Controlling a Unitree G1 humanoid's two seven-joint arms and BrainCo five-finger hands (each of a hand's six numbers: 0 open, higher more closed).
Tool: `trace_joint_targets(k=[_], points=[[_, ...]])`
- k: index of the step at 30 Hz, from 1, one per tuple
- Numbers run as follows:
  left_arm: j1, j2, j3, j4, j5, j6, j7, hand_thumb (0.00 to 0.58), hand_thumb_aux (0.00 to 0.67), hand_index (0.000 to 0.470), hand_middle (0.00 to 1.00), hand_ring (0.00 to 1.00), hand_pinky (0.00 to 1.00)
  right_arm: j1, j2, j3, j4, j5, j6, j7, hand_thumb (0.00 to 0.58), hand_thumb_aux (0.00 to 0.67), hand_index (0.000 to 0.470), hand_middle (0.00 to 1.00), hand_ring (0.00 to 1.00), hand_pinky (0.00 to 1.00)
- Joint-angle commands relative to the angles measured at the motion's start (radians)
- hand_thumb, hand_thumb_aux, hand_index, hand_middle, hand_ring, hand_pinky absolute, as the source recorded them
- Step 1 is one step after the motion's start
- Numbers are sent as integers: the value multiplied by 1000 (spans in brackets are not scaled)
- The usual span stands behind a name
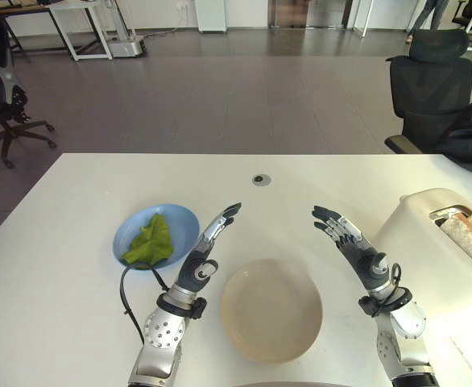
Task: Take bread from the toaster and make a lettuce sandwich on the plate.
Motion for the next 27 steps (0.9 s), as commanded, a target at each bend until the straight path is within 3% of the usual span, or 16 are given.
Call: trace_joint_targets(k=[1,7,10,12,15,18,21,23,27], points=[[0,2,6,9,11,12,3,0,0,0,0,0,0,-4,-3,-2,2,-8,4,-1,0,0,0,0,0,0],[0,1,6,9,13,12,8,0,0,0,0,0,0,-1,-9,-8,-8,-27,-3,-10,0,0,0,0,0,0],[0,-2,-2,10,18,15,9,0,0,0,0,0,0,69,-85,-63,-231,-24,37,-29,0,0,0,0,0,0],[-4,-4,-11,18,24,16,7,0,0,0,0,0,0,155,-185,-202,-475,54,93,-47,0,0,0,0,0,0],[-9,-6,-17,26,32,17,7,0,0,0,0,0,0,283,-343,-588,-664,295,193,-74,0,0,0,0,0,0],[-38,-20,-35,48,44,25,4,0,0,0,0,0,0,354,-399,-896,-634,322,245,-107,0,0,0,0,0,0],[-85,-37,-64,77,52,38,-9,0,0,0,0,0,0,399,-403,-1026,-567,224,253,-106,0,0,0,0,0,0],[-106,-40,-74,90,54,41,-14,0,0,0,0,0,0,405,-419,-1042,-494,82,251,-112,0,0,0,0,0,0],[-118,-36,-75,101,51,37,-13,0,0,0,0,0,0,390,-444,-944,-269,-174,227,-128,0,0,0,0,0,0]])
